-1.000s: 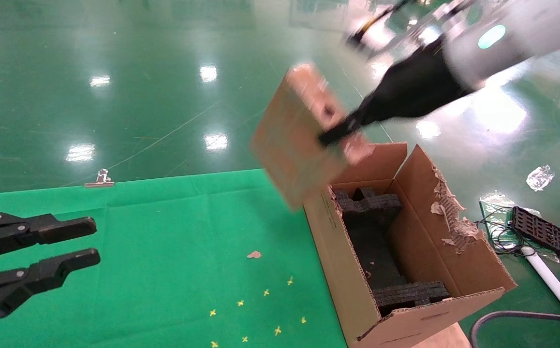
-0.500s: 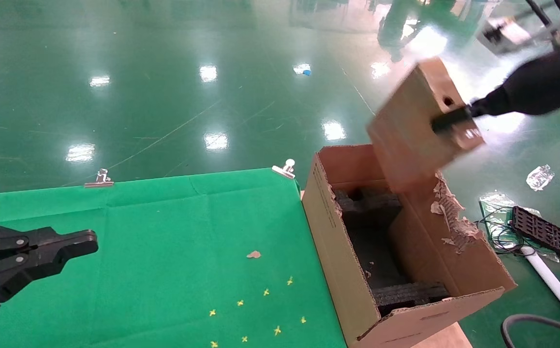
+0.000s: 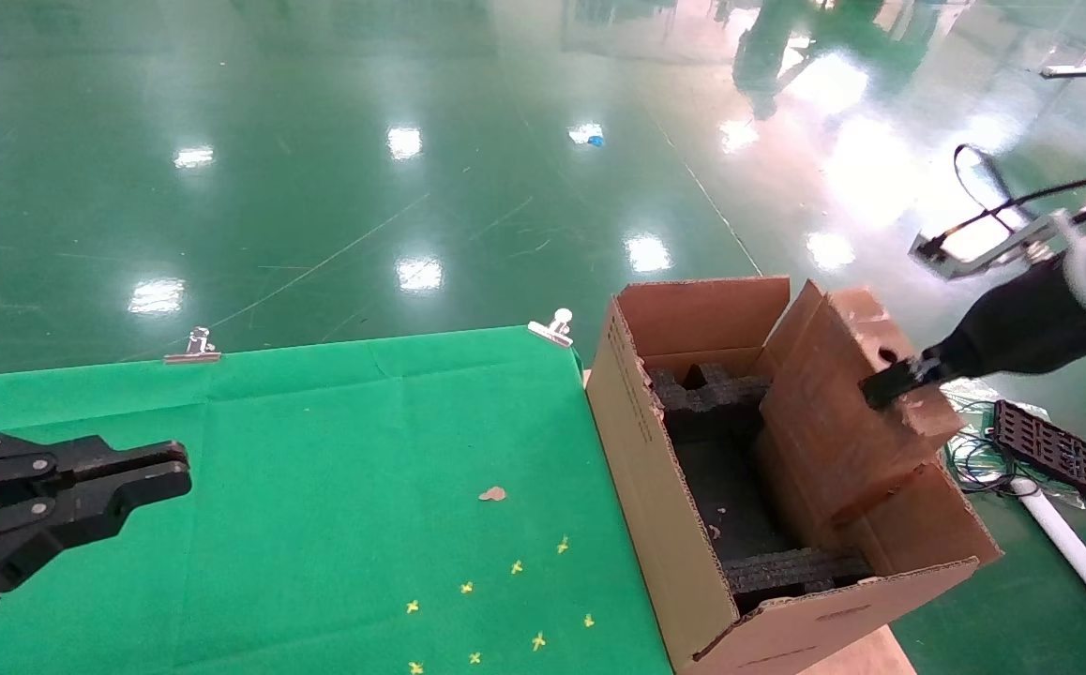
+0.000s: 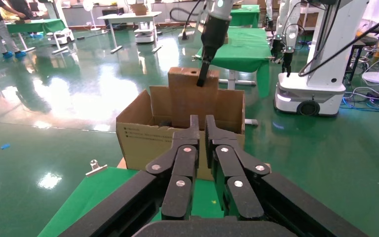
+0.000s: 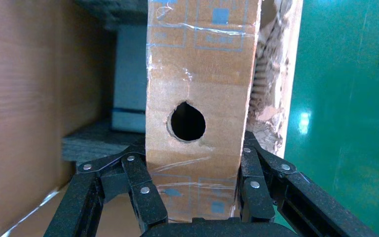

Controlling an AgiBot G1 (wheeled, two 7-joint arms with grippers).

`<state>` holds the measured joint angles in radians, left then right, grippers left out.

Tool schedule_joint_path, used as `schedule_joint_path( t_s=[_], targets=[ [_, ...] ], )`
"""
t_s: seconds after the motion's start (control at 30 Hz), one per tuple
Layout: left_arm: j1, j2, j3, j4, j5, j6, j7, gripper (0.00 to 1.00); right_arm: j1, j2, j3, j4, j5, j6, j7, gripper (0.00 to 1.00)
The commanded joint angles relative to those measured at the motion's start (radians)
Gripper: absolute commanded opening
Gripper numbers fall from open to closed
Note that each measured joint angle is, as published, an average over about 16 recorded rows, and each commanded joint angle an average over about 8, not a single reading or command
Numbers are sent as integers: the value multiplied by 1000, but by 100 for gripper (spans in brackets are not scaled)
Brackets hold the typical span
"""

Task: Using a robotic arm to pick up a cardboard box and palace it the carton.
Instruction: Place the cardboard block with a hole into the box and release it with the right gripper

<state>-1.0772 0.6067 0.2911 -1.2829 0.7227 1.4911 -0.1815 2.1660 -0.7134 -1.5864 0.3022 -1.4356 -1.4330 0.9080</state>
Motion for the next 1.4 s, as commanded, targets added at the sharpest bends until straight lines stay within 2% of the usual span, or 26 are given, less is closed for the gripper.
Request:
schedule_joint_path(
  t_s=[0.03, 0.4, 0.93, 1.17, 1.2, 1.4],
  targets=[
    [0, 0, 0, 0, 0, 0, 0, 100, -31, -9, -4, -27, -1, 14, -6, 0],
    [0, 0, 1, 0, -1, 0, 0, 100, -138, -86, -17, -152, -10, 74, -17, 0],
    [0, -1, 2, 0, -1, -1, 1, 100, -351, -208, 1, -259, 21, 244, 21, 0],
    [0, -1, 2, 0, -2, -1, 1, 100, -412, -237, 9, -278, 34, 316, 25, 0],
    [-1, -1, 2, 0, -2, -1, 1, 100, -417, -239, 10, -280, 35, 325, 24, 3],
    [-1, -1, 3, 0, -2, -1, 1, 100, -436, -246, 14, -288, 40, 377, 15, 76]
  ],
)
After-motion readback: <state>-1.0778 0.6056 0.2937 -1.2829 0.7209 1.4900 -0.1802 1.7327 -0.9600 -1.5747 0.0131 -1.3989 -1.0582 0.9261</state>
